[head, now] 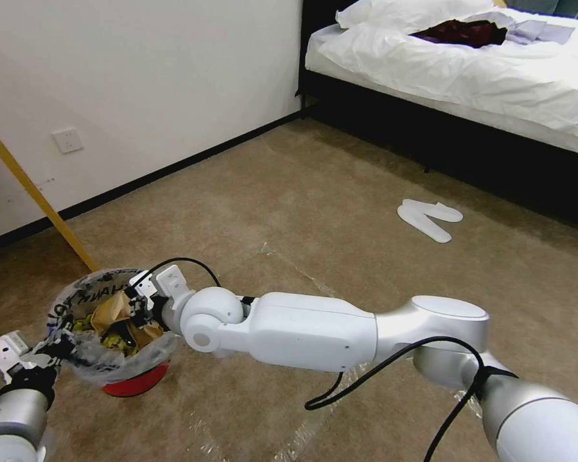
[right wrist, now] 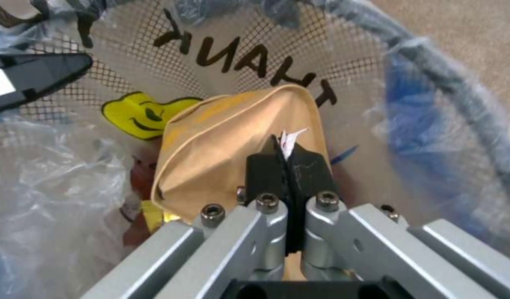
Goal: Pick up the trash bin and place the garbage on the floor into it.
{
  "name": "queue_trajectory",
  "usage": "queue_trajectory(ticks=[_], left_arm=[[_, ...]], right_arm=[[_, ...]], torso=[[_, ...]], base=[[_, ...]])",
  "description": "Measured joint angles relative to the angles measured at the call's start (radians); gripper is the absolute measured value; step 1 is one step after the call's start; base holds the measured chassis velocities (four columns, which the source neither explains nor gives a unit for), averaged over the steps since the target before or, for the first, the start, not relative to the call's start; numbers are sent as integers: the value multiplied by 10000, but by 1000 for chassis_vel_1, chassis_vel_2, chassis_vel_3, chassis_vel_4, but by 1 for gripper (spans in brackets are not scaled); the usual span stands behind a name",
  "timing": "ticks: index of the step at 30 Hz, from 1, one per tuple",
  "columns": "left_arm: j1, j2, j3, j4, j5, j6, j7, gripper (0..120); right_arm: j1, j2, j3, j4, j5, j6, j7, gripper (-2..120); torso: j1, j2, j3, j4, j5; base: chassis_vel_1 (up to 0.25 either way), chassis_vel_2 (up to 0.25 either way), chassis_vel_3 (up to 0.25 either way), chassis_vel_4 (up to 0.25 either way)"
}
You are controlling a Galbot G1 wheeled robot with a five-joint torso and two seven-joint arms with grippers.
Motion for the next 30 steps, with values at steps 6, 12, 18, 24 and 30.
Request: queue_trajectory(ticks=[6,12,18,24,30], left_arm=[[-23,25,22,49,1,0,5,4],[-23,37,22,85,1,-13,16,4],[-18,35,13,98,1,-26,30,4],[-4,8,10,98,14,-44,41,4],[-33,2,-45,167,32,-58,51,4]], right_arm=[[22,25,-72,-50,-287,-66,49,10],[23,-81,-61,143,-363,-107,91,32],[21,-124,-49,261,-352,-186,162,54],[-40,-189,-43,337,-359,-198,208,73],[-253,-435,902,858,-381,-102,271,96]], torso=[[0,0,0,-1,0],[0,0,0,-1,2],[0,0,0,-1,1],[0,0,0,-1,1],[0,0,0,0,1]], base=[[0,0,0,0],[0,0,0,0],[0,0,0,0],[0,0,0,0],[0,0,0,0]])
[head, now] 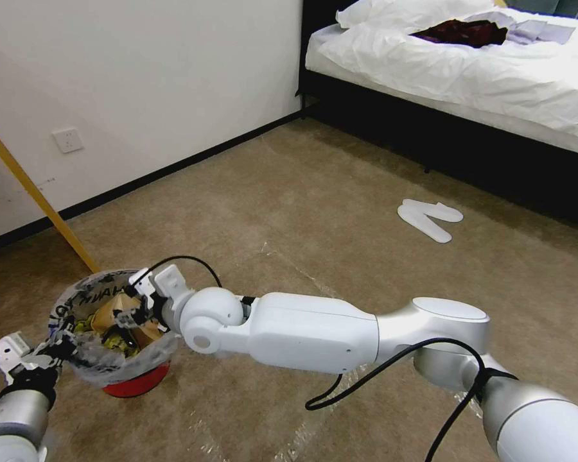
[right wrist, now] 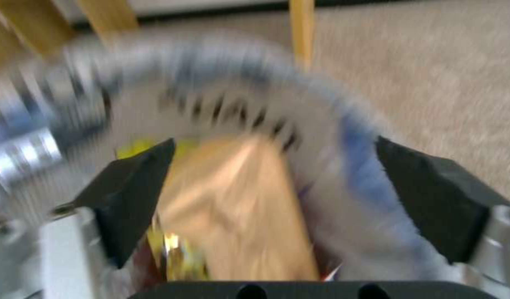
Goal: Pick up the trash bin and place the garbage on the floor into it.
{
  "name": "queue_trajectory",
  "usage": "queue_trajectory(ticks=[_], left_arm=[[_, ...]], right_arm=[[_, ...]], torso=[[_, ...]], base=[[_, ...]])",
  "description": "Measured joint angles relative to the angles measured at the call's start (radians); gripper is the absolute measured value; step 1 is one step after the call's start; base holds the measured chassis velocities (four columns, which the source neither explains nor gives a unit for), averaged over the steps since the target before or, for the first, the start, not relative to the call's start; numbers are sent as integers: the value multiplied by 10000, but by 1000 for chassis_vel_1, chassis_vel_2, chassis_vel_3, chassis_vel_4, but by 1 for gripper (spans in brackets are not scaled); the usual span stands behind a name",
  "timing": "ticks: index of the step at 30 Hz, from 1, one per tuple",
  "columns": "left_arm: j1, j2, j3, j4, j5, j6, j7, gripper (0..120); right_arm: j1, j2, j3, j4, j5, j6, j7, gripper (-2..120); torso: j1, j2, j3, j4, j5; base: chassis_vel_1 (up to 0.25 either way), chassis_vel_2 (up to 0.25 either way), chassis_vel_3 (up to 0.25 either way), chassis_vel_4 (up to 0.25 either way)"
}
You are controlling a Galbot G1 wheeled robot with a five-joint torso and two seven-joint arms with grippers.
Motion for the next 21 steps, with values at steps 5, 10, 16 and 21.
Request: queue_trajectory(ticks=[5,10,16,21], left_arm=[[-32,62,-88,76,-5,-4,-14,4],[-62,138,-237,188,-17,-21,-32,4],[-81,210,-300,202,-96,-22,-67,4],[60,154,-482,64,-87,-56,-76,4]], right_arm=[[-225,-471,1567,749,-289,377,-122,100],[-676,-1397,4029,1724,-1390,1327,-1052,100],[-1573,-2493,6184,2861,-1814,2356,-1863,100],[-2576,-2835,7752,3457,-2355,3001,-2331,100]], torso=[[0,0,-1,-1,1],[0,0,-1,-1,3],[0,0,-1,-4,5],[0,1,-1,4,3]], base=[[0,0,0,0],[0,0,0,0],[0,0,0,0],[0,0,0,0]])
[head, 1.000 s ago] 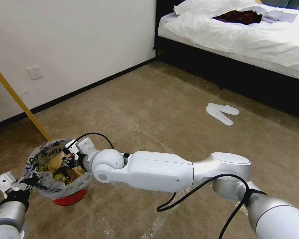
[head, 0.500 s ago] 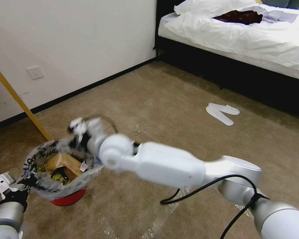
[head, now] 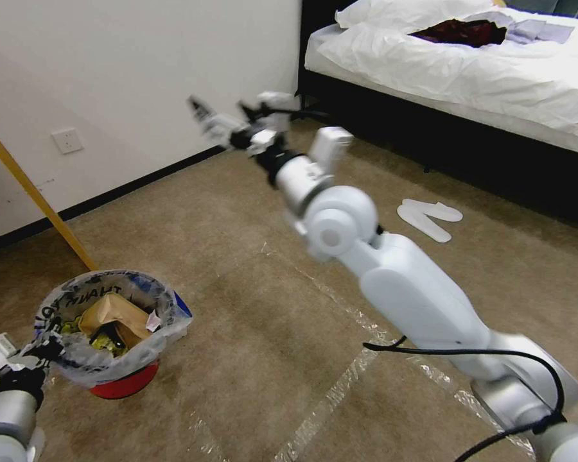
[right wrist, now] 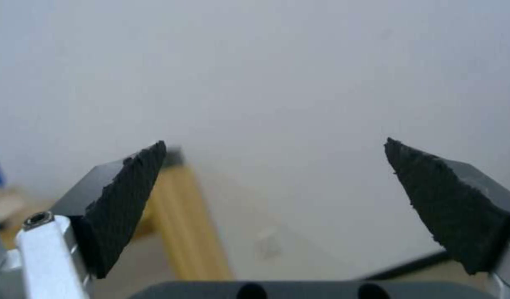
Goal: Pick up the trash bin and place the garbage on the floor into it.
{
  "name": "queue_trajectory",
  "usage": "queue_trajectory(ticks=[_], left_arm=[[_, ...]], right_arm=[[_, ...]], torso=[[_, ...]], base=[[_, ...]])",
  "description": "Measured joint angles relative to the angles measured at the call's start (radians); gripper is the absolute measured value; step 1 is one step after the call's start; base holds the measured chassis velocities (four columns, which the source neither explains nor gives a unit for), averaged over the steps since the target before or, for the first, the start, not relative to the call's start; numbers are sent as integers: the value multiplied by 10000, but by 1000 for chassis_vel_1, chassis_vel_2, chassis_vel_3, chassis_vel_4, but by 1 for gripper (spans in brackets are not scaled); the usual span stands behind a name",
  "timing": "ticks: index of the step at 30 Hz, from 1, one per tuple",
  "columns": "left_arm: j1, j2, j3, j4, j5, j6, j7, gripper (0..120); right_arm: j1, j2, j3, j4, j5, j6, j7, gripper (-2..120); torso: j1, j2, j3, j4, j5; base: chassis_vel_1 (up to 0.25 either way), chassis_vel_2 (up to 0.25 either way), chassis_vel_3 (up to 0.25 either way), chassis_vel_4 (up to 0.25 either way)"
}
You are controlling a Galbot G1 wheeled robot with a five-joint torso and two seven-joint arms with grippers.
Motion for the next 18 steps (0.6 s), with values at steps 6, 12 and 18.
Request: queue_trajectory(ticks=[6,12,18], left_arm=[[-22,-83,-94,-118,192,-107,78,4],[-73,-142,53,-100,292,-128,144,4],[-20,-178,123,-208,294,-130,190,4]], right_arm=[[-2317,-1775,2989,997,-1263,635,-466,100],[-6534,-2608,6618,2078,-3865,1415,-680,100],[-9296,-1767,7850,2652,-5264,2255,-822,100]], torso=[[0,-1,1,-8,4],[-1,-1,0,-10,8],[-2,-1,-1,-8,-2]], base=[[0,0,0,0],[0,0,0,0],[0,0,0,0]])
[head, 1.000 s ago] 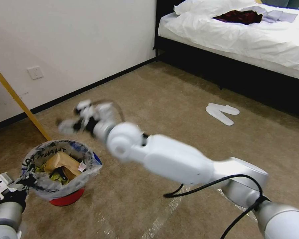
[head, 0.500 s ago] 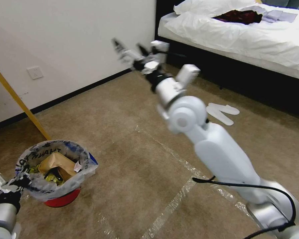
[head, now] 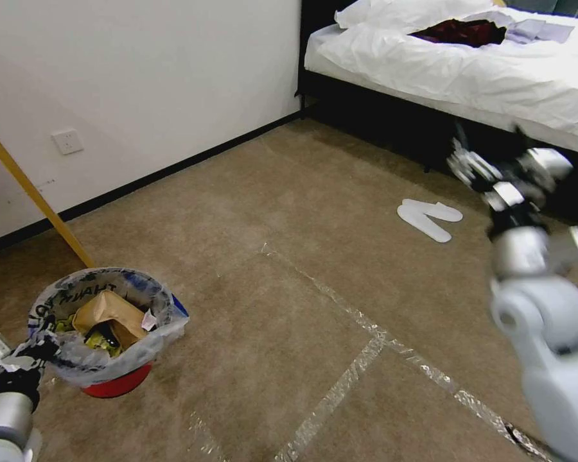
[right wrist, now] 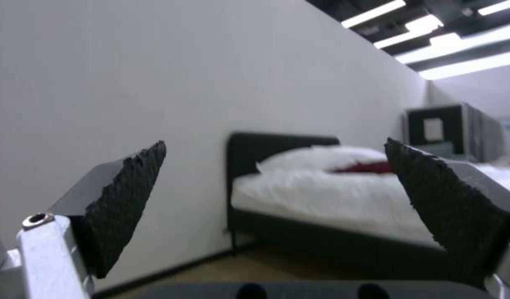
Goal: Pick up the trash bin and place the garbage on the floor into it.
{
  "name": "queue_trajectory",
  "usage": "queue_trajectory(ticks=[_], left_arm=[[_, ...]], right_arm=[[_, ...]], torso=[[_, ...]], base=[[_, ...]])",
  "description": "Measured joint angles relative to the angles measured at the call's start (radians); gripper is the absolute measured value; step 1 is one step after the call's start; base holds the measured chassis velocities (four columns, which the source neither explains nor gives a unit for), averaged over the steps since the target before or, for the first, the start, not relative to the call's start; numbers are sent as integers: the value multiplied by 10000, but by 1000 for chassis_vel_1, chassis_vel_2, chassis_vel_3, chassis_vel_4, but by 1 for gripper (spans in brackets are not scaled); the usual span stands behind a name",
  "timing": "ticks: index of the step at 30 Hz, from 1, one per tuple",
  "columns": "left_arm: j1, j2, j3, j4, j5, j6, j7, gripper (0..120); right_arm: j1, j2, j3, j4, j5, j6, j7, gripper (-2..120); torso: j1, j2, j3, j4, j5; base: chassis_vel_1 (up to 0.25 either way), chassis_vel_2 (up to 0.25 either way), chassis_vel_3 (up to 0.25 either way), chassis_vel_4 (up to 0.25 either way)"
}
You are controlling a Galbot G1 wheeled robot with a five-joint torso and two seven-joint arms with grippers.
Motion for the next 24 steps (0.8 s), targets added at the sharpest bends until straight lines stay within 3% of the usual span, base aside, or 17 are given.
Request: queue_trajectory(ticks=[4,7,24], left_arm=[[-54,-1,-126,-74,-237,0,-61,4],[-70,6,-147,-86,-298,-1,-71,4],[-18,-32,-150,-228,-359,-35,-63,4]], right_arm=[[-971,1139,-310,9,-892,442,145,100],[-1207,1418,-485,-21,-1181,503,160,100],[-1410,1634,-924,-565,-2058,837,41,100]], torso=[[0,0,1,3,-1],[0,0,2,3,1],[0,0,2,4,-1]], base=[[0,0,0,0],[0,0,0,0],[0,0,0,0]])
